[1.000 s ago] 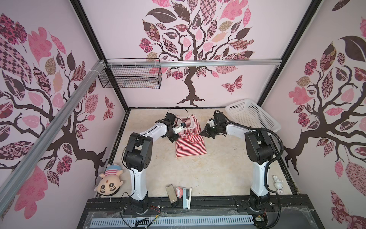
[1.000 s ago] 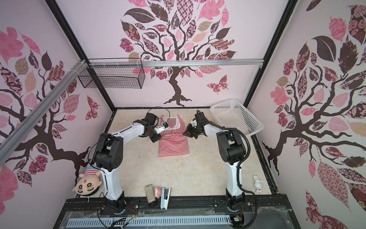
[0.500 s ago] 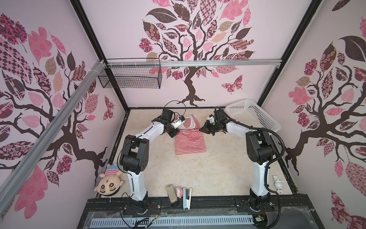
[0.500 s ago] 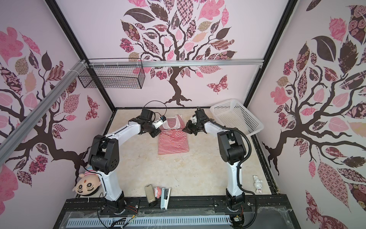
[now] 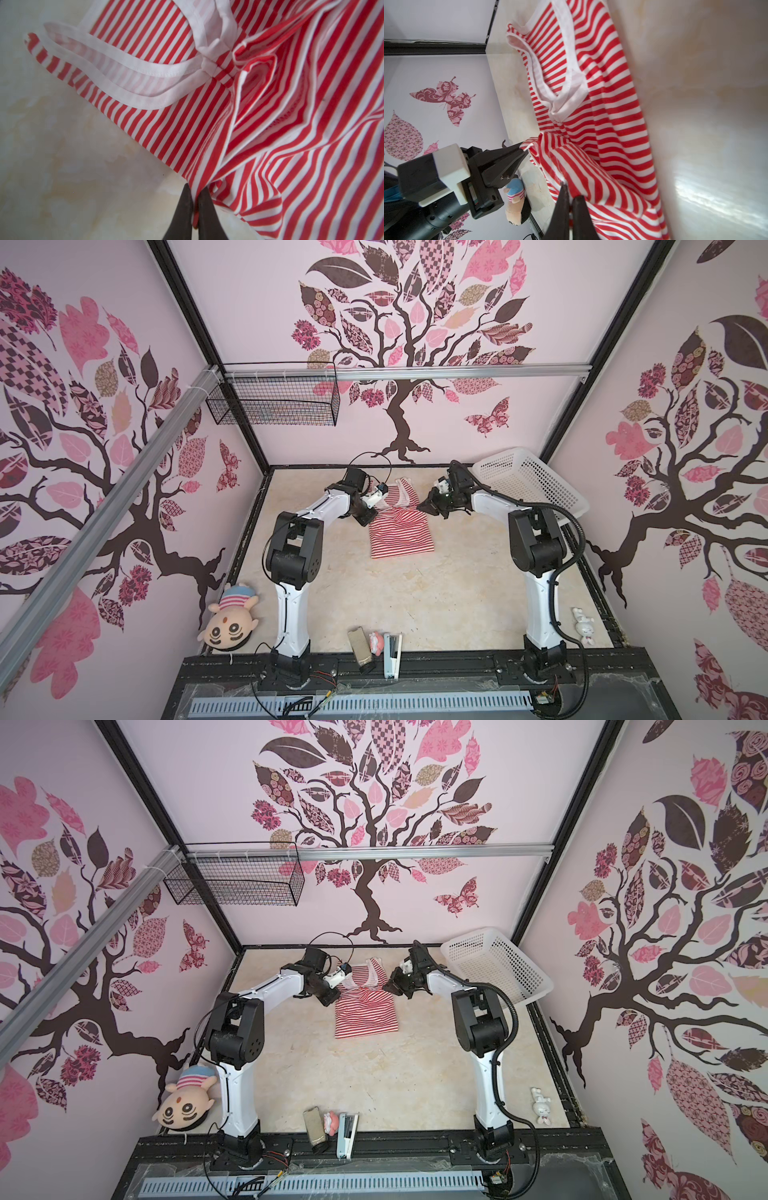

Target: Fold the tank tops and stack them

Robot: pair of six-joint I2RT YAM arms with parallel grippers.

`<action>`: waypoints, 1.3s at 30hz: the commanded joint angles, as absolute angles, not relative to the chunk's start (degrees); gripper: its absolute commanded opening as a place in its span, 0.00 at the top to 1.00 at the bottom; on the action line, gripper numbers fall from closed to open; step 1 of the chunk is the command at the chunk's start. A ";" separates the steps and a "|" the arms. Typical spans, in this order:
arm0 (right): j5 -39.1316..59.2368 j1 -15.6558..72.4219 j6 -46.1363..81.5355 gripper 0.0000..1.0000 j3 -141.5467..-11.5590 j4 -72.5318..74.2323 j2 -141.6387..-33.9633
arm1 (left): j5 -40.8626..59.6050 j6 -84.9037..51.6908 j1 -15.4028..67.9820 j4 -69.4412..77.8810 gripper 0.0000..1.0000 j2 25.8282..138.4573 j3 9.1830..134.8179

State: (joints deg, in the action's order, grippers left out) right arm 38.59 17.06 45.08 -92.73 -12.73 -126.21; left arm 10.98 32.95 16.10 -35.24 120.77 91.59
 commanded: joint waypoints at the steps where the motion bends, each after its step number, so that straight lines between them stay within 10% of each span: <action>1: 38.74 16.77 45.18 1.00 -95.01 -14.41 -128.38 | 10.29 33.40 15.84 -36.88 0.90 121.51 93.61; 8: 39.69 16.67 43.87 0.51 -96.94 -14.21 -129.95 | 2.83 28.63 16.02 -32.76 0.51 120.57 93.19; 11: 38.73 16.58 43.22 0.44 -95.66 -13.43 -127.58 | 1.77 26.83 16.00 -28.74 0.35 117.44 90.53; 20: 35.79 16.55 41.05 0.37 -84.98 -12.07 -116.37 | 6.65 22.90 16.21 -30.37 0.32 105.50 80.49; 31: 34.50 20.21 38.10 0.79 -69.41 -10.34 -110.13 | 12.30 23.25 22.18 -31.16 0.35 99.06 64.26; 39: 33.91 21.97 38.52 0.89 -69.28 -8.95 -112.13 | 12.27 23.10 23.79 -30.05 0.38 103.89 65.38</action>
State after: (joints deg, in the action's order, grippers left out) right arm 34.68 21.71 38.96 -67.59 -9.56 -110.54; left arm 11.94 23.31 22.94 -31.31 102.19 64.38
